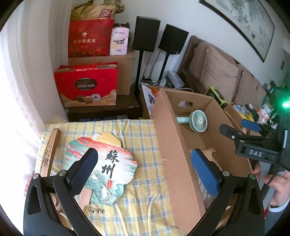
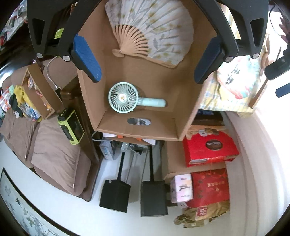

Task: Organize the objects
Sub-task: 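Lower the mint-green fan into the box and open the right tool, then move the left tool toward the closed wooden folding fan, then close the left tool on the wooden folding fan's side, then lift the wooden fan with the left tool and carry it into the box, then open the left tool to drop the wooden fan into the box, then pull the left tool back from the box over the table, then move the right tool toward the beige Y-shaped plastic clip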

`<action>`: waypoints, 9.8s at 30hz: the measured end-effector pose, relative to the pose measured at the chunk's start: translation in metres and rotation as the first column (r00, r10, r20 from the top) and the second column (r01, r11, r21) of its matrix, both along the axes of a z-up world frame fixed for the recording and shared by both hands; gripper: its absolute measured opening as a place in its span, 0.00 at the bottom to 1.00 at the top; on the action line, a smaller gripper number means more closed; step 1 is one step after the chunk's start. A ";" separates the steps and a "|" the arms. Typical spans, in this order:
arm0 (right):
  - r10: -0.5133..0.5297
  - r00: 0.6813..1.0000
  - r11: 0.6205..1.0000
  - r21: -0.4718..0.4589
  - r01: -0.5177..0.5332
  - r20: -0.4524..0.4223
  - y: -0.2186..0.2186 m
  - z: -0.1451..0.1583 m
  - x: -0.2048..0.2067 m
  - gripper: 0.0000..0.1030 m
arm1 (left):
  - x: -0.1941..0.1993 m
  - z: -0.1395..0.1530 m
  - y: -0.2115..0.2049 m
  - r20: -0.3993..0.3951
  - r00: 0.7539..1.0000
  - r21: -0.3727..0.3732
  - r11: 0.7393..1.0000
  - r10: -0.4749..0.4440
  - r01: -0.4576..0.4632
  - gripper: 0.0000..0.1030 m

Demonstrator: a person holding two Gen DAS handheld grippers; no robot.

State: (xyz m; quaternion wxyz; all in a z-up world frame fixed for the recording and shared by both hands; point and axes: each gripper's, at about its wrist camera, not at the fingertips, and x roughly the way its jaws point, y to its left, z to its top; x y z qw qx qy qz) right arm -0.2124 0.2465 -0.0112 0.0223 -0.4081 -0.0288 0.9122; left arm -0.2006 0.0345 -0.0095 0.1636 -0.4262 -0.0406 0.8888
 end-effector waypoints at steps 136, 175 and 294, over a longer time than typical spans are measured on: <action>0.182 0.979 0.816 -0.570 -0.100 0.088 -0.017 0.007 0.000 0.19 | 0.100 0.001 0.057 0.004 0.975 0.061 0.974 -0.221 0.220 0.25; 0.235 0.937 0.852 -0.518 -0.072 0.257 0.014 -0.097 -0.067 0.12 | 0.092 -0.028 0.101 0.103 0.953 -0.028 0.957 -0.285 0.289 0.33; 0.458 0.877 0.869 -0.282 -0.407 0.147 -0.209 -0.079 0.076 0.82 | 0.106 -0.120 -0.216 0.193 0.938 -0.056 0.958 0.287 -0.282 0.97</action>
